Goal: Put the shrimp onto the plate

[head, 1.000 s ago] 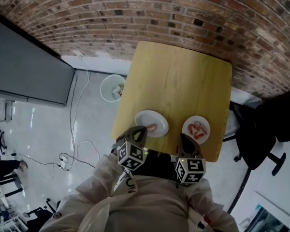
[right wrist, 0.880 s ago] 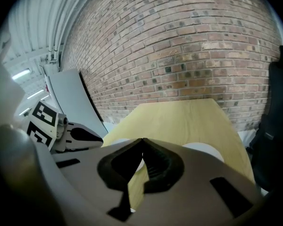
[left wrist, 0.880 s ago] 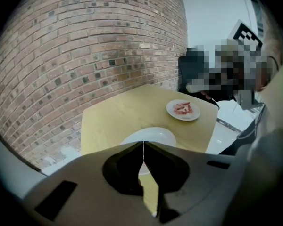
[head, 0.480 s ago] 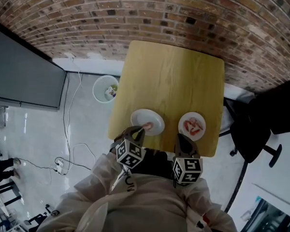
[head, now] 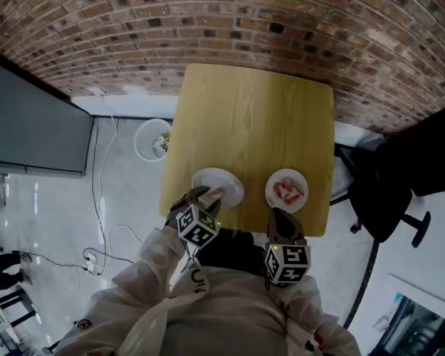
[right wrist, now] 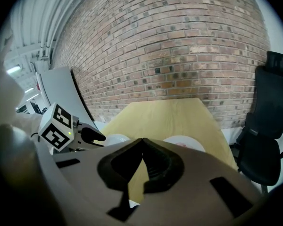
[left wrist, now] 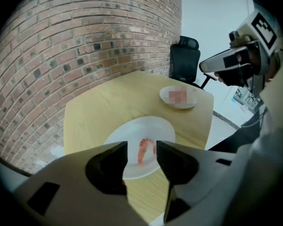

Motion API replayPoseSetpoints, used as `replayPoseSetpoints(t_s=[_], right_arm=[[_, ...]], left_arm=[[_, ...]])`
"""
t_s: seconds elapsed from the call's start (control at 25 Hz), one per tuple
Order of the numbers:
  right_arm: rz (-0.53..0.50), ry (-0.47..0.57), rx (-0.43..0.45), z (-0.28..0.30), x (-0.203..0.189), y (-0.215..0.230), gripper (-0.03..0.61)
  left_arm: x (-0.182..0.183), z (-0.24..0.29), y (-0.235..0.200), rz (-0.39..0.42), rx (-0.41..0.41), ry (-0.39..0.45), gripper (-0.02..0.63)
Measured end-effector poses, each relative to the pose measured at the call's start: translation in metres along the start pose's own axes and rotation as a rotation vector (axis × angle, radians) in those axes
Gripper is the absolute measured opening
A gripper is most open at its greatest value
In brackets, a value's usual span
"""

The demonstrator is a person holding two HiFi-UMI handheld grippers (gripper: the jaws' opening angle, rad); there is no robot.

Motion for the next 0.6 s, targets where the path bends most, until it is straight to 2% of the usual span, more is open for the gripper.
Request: replayPoseSetpoints(t_s=[0.04,0.24,0.4,0.6], right_arm=[[0.004,-0.002,-0.003,-0.001,-0.001,0.002,0.023],[0.024,-0.012,-0.017,-0.003,-0.006,0.013,0.023],[0.039,-0.018,-0.029,-0.003,-0.009,0.022,0.023],[0.055,-0.019,-0.033,0.0,-0.006,0.032,0.023]], left_arm=[[0.001,0.004,-0.001,0.011,-0.002,-0.01,0.189],[0.011,0.017,-0.006,0.026,-0.008,-0.031,0.192],[0.016,0.026,-0.003,0.031,-0.044,-0.065,0.2],[0.019,0.038,-0.003,0.002,-0.079,-0.116,0.235]])
Point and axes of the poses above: the fingertips, and each gripper's own axes: z forward along the fingers, y to its right, x out of its top, the point moved 6 cm from there along -z, backward along the fingers, and after that the axes turned 11 degrees about -y, right-handed, at the moved point
